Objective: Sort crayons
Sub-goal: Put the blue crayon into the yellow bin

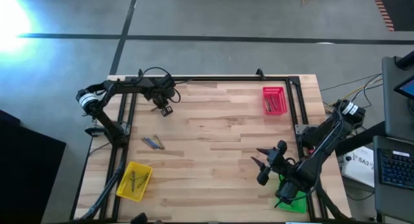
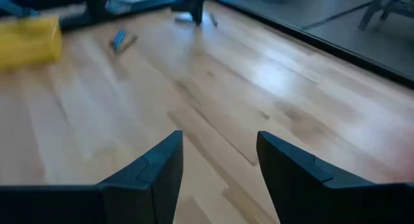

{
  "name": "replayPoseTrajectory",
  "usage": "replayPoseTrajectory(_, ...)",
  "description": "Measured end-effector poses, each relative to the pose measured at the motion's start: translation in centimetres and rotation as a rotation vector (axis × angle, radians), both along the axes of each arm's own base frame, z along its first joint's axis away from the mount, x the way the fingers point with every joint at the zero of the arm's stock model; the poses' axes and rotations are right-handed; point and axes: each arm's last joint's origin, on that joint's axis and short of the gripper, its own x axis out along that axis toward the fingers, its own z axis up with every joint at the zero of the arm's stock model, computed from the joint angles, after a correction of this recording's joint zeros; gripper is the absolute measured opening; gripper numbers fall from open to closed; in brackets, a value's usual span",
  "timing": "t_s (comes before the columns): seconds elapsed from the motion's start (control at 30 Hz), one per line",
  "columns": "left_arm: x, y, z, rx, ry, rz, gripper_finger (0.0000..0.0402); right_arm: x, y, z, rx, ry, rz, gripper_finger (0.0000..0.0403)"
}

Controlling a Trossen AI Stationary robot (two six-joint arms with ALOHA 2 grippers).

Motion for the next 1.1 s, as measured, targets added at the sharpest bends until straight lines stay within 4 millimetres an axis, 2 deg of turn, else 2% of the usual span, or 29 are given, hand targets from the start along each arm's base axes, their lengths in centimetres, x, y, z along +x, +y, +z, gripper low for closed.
replayPoseTrajectory(0.23, 0.6, -0.4, 1.8, -0.023, -0.234, -0.029, 0.0002, 1.2, -2.3, -5.1, 0.077, -0.105, -0.048, 0.0187)
replayPoseTrajectory(0.4, 1.8, -1.6, 2.8, -0.044, -0.512, -0.106, 0.0001, 3.1, -3.9, -7.0, 0.147, -0.168, 0.033, 0.0187)
replayPoseTrajectory(0.6, 4.4, -5.0, 3.0, -0.134, -0.915, -0.296, 0.0000, 5.8, -6.9, -6.3, 0.182, -0.297, 0.240, 0.0187)
replayPoseTrajectory(0.77, 6.2, -8.7, 3.4, -0.136, -1.151, -0.408, 0.0000, 8.0, -9.9, -5.8, 0.161, -0.302, 0.233, 0.0187)
replayPoseTrajectory(0.93, 7.3, -11.5, 4.2, -0.101, -1.304, -0.441, 0.0000, 10.8, -12.1, -5.8, 0.109, -0.279, 0.195, 0.0187)
replayPoseTrajectory(1.1, 7.8, -12.9, 4.6, -0.065, -1.338, -0.439, 0.0000, 14.2, -13.2, -5.7, 0.080, -0.261, 0.238, 0.0187)
